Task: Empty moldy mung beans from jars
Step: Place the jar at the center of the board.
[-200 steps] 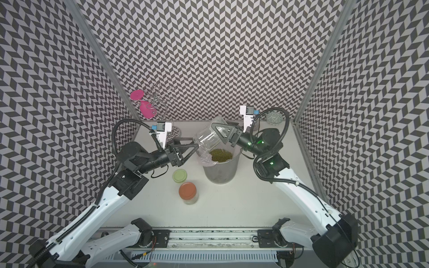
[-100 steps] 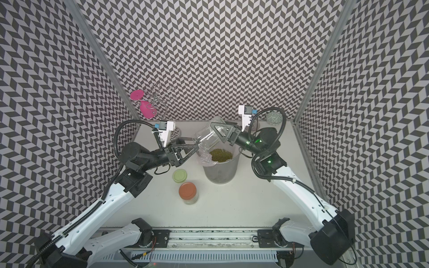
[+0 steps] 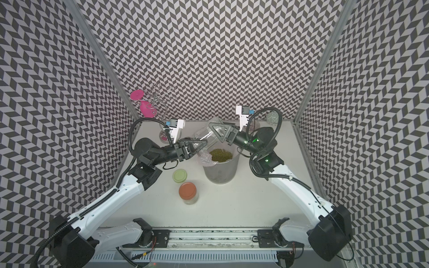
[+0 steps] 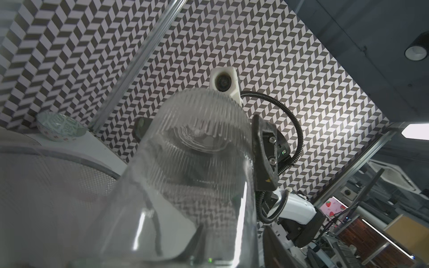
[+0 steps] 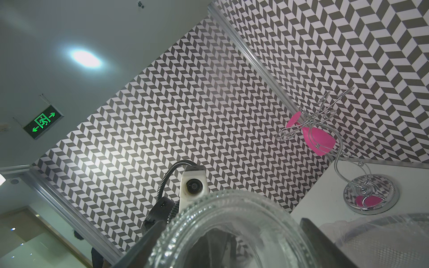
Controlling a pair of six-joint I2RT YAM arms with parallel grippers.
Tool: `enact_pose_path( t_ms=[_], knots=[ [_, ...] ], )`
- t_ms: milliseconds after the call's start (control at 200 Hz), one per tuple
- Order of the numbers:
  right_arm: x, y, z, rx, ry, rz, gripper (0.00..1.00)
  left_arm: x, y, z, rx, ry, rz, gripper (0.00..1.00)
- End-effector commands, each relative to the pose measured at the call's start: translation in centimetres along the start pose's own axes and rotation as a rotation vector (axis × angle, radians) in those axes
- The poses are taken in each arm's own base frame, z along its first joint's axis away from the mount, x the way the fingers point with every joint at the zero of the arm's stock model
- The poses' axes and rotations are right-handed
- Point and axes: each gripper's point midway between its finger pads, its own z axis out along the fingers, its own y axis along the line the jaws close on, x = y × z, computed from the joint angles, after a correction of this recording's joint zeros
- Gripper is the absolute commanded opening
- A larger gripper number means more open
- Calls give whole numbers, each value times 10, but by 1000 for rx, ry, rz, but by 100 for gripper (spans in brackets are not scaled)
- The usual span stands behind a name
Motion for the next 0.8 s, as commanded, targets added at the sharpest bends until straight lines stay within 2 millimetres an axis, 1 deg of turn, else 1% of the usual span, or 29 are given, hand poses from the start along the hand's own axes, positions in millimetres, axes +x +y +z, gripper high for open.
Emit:
enact_pose_path(
  t_ms=[0, 95, 175, 250, 310, 381, 436, 471, 566, 631, 651, 791],
  knots=[
    [-13, 28, -3, -101, -62, -49, 61, -20, -26, 0, 54, -58, 93, 35],
    [-11, 25, -4, -105, -64, -36, 61, -21, -22, 1, 35, -66, 105, 27],
    [-10, 24, -4, -104, -66, -33, 61, -22, -18, 2, 22, -70, 110, 18],
    [-8, 22, -4, -100, -61, -31, 61, -22, -13, 3, 9, -72, 112, 6],
    [-7, 20, -4, -94, -57, -35, 61, -22, -9, 3, -8, -76, 110, 0],
    [-5, 17, -4, -83, -57, -38, 61, -22, -3, 3, -33, -79, 111, 0],
    [-5, 15, -5, -73, -58, -39, 63, -22, 2, 3, -55, -77, 109, 0],
    [-4, 13, -5, -63, -58, -42, 69, -23, 4, 3, -65, -76, 113, 0],
    [-5, 7, -6, -32, -58, -53, 91, -25, 12, 0, -111, -75, 120, 0],
    [-8, 4, -8, -9, -71, -61, 99, -29, 13, -3, -130, -81, 135, 0],
    [-9, 4, -9, -4, -74, -63, 100, -30, 14, -4, -135, -83, 139, 0],
    [-16, 0, -16, 20, -94, -75, 99, -39, 14, -8, -162, -86, 170, 0]
  ],
)
